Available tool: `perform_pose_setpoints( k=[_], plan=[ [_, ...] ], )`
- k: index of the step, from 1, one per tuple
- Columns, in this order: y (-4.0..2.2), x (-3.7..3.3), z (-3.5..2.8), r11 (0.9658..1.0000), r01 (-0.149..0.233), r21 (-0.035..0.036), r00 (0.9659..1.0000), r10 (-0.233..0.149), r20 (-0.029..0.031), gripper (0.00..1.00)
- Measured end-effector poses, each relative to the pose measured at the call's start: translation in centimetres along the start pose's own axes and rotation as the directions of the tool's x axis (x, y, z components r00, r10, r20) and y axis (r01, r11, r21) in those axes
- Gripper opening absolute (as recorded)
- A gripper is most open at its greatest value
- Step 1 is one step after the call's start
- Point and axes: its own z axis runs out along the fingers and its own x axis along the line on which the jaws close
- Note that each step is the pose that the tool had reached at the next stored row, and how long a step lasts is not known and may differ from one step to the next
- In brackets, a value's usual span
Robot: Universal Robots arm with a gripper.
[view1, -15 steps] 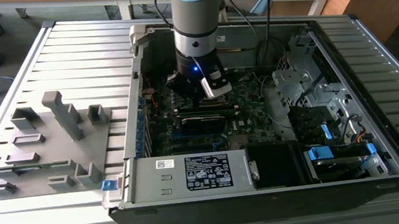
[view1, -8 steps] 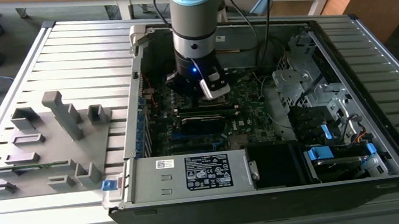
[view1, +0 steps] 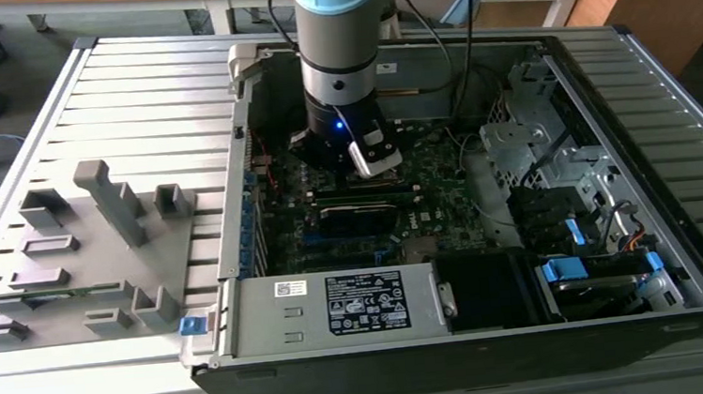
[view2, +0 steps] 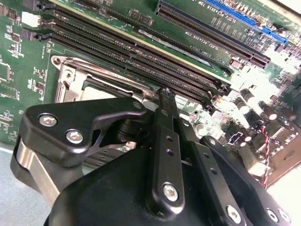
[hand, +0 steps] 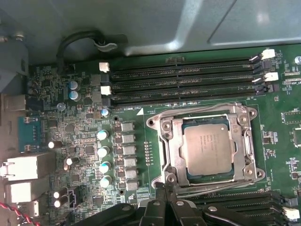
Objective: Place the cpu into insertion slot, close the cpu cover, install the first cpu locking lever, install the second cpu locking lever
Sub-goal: 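Install the second cpu locking lever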
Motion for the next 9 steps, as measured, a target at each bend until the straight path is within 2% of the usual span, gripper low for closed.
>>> perform_pose_setpoints(
  k=[9],
  plan=[
    [0.02, -0.03, -0.7, 1.0, 0.0, -0.0003, 1.0, 0.0, 0.0, 0.11]
  ],
)
